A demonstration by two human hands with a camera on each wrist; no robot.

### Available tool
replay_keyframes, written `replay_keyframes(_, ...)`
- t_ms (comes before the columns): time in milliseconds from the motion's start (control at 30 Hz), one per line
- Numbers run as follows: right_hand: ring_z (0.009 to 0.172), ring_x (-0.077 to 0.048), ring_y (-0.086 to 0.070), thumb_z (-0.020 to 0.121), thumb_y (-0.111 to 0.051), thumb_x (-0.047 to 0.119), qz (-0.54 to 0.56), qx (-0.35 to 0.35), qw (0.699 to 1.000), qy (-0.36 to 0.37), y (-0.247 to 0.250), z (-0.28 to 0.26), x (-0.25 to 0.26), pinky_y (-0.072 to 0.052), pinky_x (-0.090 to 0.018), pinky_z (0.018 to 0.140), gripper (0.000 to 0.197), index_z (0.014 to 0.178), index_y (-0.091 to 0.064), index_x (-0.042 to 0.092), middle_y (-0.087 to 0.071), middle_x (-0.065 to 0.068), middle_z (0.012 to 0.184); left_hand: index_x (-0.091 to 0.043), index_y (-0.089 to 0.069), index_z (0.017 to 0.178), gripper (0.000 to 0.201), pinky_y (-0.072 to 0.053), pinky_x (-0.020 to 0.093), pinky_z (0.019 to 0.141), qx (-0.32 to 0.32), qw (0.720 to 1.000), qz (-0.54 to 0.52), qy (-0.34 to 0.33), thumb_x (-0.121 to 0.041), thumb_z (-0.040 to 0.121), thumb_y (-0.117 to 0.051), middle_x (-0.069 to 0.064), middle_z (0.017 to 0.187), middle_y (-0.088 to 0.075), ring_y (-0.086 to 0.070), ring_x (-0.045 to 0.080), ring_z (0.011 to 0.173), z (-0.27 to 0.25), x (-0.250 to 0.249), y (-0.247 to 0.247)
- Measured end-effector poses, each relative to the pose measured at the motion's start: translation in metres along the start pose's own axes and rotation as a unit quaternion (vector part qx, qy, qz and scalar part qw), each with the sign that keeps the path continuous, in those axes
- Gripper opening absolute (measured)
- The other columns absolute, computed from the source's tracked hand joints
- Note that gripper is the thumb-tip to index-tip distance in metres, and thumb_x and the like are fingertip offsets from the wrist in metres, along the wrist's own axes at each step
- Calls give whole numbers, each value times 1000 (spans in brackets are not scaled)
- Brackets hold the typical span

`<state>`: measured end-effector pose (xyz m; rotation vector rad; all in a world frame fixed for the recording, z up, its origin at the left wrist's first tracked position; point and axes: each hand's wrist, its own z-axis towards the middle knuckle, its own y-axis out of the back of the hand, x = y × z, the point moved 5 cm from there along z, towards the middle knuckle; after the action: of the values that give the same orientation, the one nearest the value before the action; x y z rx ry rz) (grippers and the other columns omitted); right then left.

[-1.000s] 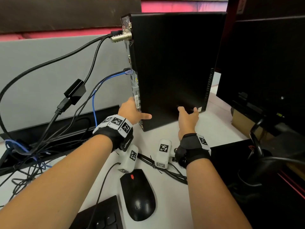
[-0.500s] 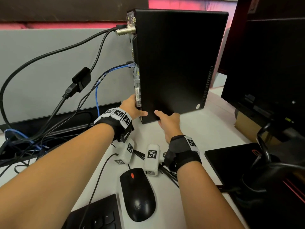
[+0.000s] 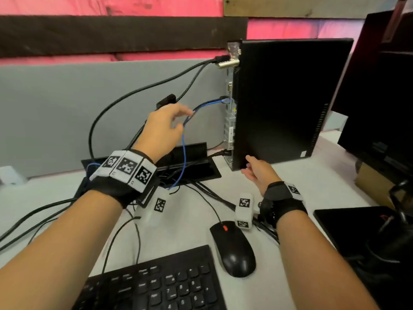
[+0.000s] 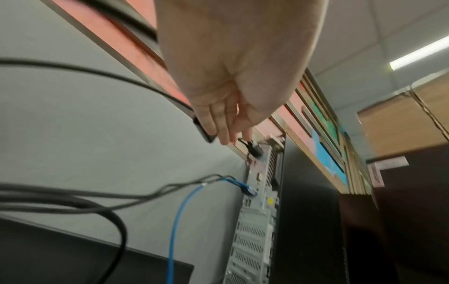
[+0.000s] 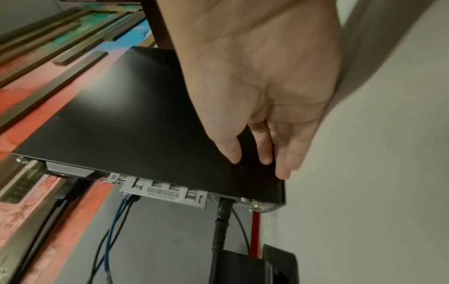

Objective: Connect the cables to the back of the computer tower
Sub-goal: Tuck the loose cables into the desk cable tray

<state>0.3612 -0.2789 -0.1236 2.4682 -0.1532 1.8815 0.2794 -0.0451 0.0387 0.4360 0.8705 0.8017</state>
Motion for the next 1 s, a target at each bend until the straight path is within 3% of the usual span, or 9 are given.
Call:
replay_keyframes(200,86,-24,-66,96,-55,31,-160,130,977,-59,-31,-63,17,-48,-34,87,28,109,-57,7,-62,-15,101,-21,-59,79,25,-39,9,58,68,988,91,101,2,82,-50,-3,71,-58,-51,6,60,-59,37,62)
replay_keyframes(300,100,-20,-63,96,-55,24,-255,179,946,86,-68,-108,59,-44,-33,90,22,115,-61,14,-65,-8,112,-31,-57,104,30,-42,19,73,234,949,125,170,-15,80,-66,-2,96,-61,-57,13,79,-92,71,74)
replay_keyframes(367,109,-17,-64,96,-55,20,-276,276,909,149,-105,-144,75,-45,-33,97,25,120,-63,18,-65,-4,122,-36,-45,130,62,-42,24,91,388,868,192,244,-24,76,-73,-2,124,-54,-55,15,105,-113,98,74)
replay_keyframes(467,119,-13,-57,93,-59,17,-414,392,794,212,-170,-188,72,-46,-26,97,35,127,-60,26,-61,-2,129,-39,-29,144,75,-36,30,110,475,806,244,256,-24,82,-68,-2,150,-37,-43,19,132,-128,118,66)
replay_keyframes(567,135,-16,-40,93,-58,27,-623,415,626,219,-221,-197,42,-32,-34,112,50,141,-46,32,-43,1,149,-31,-24,148,60,-34,32,110,411,833,307,207,-22,94,-49,3,151,-37,-41,23,135,-122,130,49)
replay_keyframes(667,145,-20,-24,92,-56,42,-730,395,541,131,-236,-173,4,-24,-36,114,68,152,-26,31,-22,3,160,-27,-19,150,57,-43,31,100,368,867,248,228,-22,98,-43,12,142,-49,-52,28,125,-113,147,45)
replay_keyframes(833,146,-26,-25,94,-39,57,-718,246,641,114,-215,-96,-7,-19,-41,120,69,153,-21,27,-21,-4,160,-22,-54,132,39,-37,26,105,339,896,232,169,-15,94,-50,5,140,-48,-49,22,126,-90,142,49)
replay_keyframes(933,144,-28,-28,100,-29,51,-684,177,702,94,-193,-63,12,-21,-34,117,62,152,-25,18,-25,-8,159,-26,-64,110,27,-45,39,98,228,923,286,116,-20,84,-62,5,127,-47,-48,26,119,-78,140,58)
replay_keyframes(1000,143,-29,-30,101,-29,48,-692,152,701,85,-183,-47,21,-24,-34,115,60,151,-28,15,-28,-10,157,-23,-60,101,25,-43,39,88,150,927,332,88,-25,77,-68,6,118,-43,-45,28,113,-76,140,65)
